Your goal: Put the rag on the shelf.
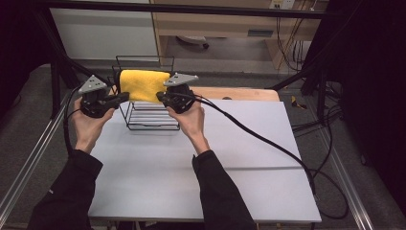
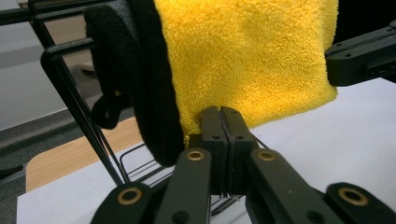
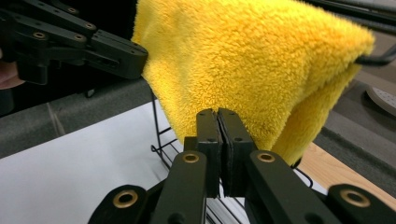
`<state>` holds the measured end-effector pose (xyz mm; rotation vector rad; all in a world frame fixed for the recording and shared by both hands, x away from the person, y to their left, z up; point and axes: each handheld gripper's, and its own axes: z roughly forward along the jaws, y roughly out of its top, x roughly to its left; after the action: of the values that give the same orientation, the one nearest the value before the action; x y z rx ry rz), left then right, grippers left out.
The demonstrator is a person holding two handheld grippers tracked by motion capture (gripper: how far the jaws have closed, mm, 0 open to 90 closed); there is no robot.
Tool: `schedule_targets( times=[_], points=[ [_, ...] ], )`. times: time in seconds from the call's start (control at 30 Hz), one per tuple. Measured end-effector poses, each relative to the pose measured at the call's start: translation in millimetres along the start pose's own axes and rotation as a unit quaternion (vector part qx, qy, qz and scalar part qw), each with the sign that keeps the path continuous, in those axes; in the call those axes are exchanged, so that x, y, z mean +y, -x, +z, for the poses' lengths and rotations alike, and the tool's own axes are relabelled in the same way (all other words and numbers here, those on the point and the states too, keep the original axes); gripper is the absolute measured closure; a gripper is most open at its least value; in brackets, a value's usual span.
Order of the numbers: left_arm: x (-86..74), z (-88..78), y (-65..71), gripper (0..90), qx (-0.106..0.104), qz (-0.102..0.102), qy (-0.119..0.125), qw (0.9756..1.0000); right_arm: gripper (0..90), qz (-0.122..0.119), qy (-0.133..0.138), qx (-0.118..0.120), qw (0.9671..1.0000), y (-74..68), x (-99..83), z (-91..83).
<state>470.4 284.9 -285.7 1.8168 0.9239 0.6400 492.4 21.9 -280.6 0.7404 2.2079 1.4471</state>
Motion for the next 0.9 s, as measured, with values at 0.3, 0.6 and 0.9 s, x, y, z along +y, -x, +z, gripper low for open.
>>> schedule_targets(
  times=[0.3, 0.6, 0.9],
  points=[
    [-2.2, 7.7, -2.7, 86.8, -0.001, -0.010, 0.004, 0.9999, 85.9, 0.008, 0.005, -0.006, 0.9999, 3.0, -3.0, 4.9],
    [-4.7, -9.1, 1.2, 72.2, -0.016, -0.009, 0.003, 0.9998, 69.4, 0.006, 0.018, 0.015, 0.9997, -0.6, 2.2, -20.3],
    [-15.2, -22.4, 5.9, 46.9, -0.011, -0.006, -0.024, 0.9996, 43.3, 0.020, 0.011, 0.007, 0.9997, 8.8, -3.9, -53.1]
  ],
)
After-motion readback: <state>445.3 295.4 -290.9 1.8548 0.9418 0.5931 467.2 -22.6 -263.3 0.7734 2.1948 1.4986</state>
